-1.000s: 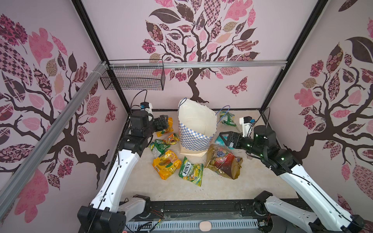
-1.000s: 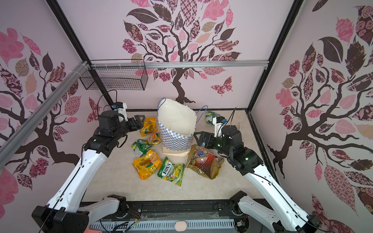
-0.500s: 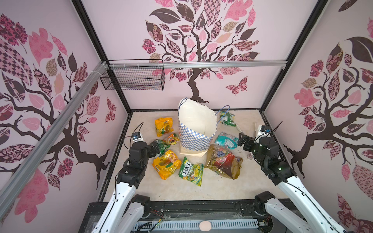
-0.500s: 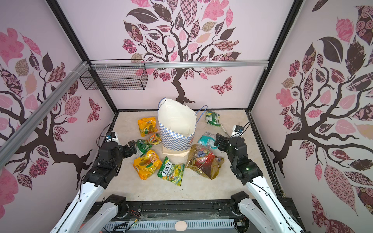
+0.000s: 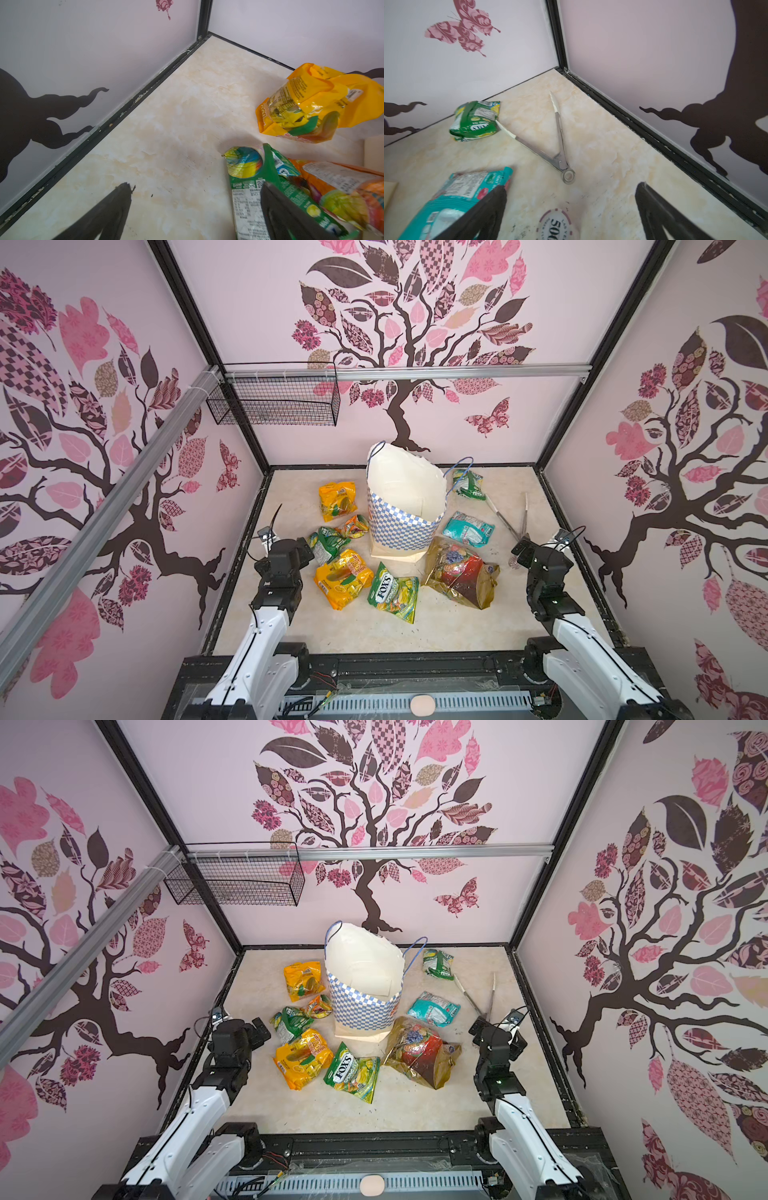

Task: Take the snacks out of the paper bag
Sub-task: Reset both arms

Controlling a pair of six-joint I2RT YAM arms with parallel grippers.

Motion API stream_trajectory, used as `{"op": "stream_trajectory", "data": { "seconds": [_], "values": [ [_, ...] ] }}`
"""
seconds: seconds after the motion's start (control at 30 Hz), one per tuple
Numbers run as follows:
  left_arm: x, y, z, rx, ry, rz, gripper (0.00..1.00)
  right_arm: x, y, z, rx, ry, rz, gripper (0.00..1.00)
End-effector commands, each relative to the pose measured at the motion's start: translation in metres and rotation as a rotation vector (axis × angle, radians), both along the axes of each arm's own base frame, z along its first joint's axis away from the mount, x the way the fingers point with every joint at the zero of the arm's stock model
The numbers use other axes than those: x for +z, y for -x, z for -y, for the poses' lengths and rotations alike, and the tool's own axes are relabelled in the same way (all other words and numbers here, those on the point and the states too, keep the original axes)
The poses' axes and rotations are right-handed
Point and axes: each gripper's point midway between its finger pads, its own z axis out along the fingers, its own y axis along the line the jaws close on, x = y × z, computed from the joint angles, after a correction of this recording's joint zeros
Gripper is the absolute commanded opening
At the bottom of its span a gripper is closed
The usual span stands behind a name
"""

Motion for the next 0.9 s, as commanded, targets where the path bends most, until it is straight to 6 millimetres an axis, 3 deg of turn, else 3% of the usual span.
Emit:
{"op": "stream_trajectory", "data": {
  "seconds": [0.0,0.13,0.27,0.33,0.57,0.6,0.67,0.77,0.87],
  "values": [
    [0.005,-0.01,-0.012,0.035,-0.094,0.05,0.99,0.015,-0.012,0.005,-0.017,0.056,0.107,1.0],
    [-0.005,-0.023,-0.012,0.002,-0.134,0.075,0.99,-0.006,-0.031,-0.011,0.083,0.058,0.101,1.0],
    [-0.013,-0.041,-0.004,-0.091,-0.134,0.126,0.99,-0.005,-0.058,-0.026,0.194,0.113,0.071,1.0],
    [-0.008,-0.058,0.015,-0.235,-0.175,0.178,0.99,-0.005,-0.068,-0.03,0.216,0.142,0.069,1.0],
    [-0.017,-0.092,0.033,-0.367,-0.116,0.155,0.99,-0.007,-0.082,-0.048,0.319,0.116,0.068,1.0],
    [-0.016,-0.095,0.032,-0.349,-0.108,0.196,0.99,-0.008,-0.087,-0.054,0.351,0.093,0.067,1.0],
    [-0.032,-0.096,0.025,-0.311,-0.099,0.19,0.99,-0.017,-0.097,-0.062,0.397,0.083,0.009,1.0],
    [-0.041,-0.103,0.032,-0.359,-0.106,0.181,0.99,-0.024,-0.109,-0.06,0.388,0.085,-0.043,1.0],
    [-0.04,-0.103,0.034,-0.365,-0.103,0.186,0.99,-0.031,-0.103,-0.061,0.401,0.105,0.018,1.0]
  ]
}}
